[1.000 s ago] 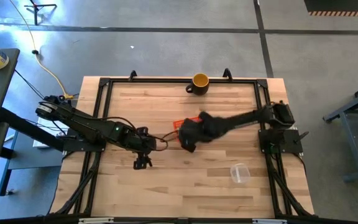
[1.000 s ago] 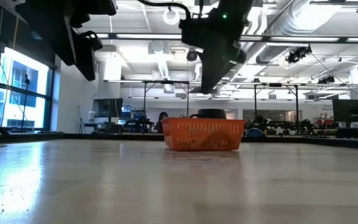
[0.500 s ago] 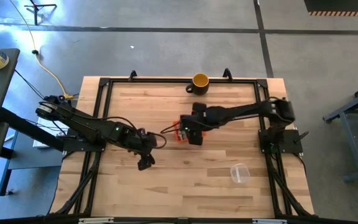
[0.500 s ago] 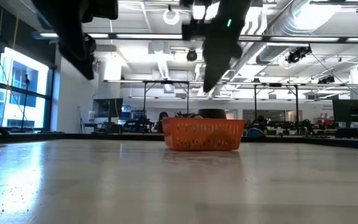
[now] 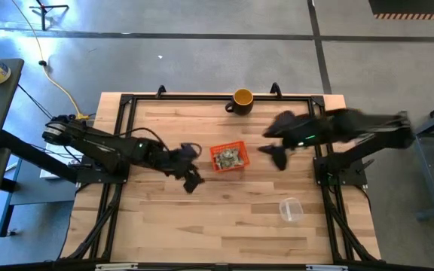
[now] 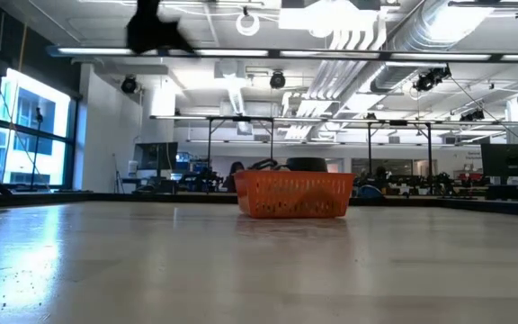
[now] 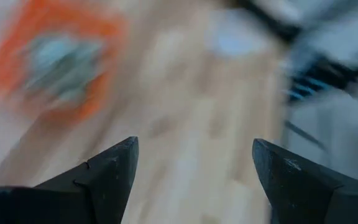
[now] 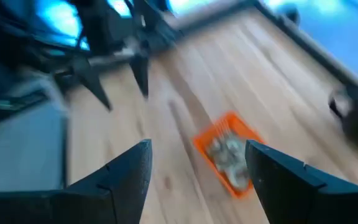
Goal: Pick and place items into bin
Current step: Return to Home Position
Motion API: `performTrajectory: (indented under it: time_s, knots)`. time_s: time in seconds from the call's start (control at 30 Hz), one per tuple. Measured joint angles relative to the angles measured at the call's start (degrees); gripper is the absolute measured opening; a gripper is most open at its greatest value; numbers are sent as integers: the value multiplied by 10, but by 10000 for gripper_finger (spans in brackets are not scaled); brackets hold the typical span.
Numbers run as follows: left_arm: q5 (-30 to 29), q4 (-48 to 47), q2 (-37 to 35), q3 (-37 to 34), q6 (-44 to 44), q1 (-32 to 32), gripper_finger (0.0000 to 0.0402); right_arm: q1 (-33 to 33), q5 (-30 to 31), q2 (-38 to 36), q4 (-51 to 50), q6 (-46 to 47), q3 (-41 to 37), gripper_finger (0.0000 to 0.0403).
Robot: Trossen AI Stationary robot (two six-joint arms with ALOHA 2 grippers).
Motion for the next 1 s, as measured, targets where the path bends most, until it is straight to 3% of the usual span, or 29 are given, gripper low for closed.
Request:
performTrajectory:
  time_s: [0.13,0.23,0.3,0.37,0.43,0.6,0.67,0.8,1.0]
  knots:
    - [76,159,-6,-17,132,22,349,41,-7,-65,44,-63,-47,249]
    - [90,292,11,-110,125,26,349,70,-21,-123,154,-25,-209,249]
    - [152,380,19,-165,121,24,349,75,-80,-153,312,-27,-322,249]
    - [246,449,4,-174,147,53,349,36,-170,-197,387,-44,-377,249]
    - [299,431,-54,-171,206,104,349,-25,-222,-257,391,-55,-386,249]
    - [300,301,-138,-210,263,206,349,-110,-239,-403,299,-72,-460,249]
    - [300,306,-177,-232,273,229,349,-137,-230,-470,265,-66,-491,249]
    - [298,323,-275,-280,280,272,349,-162,-237,-581,285,-63,-542,249]
    - [312,328,-338,-343,259,320,349,-176,-207,-683,295,-53,-617,249]
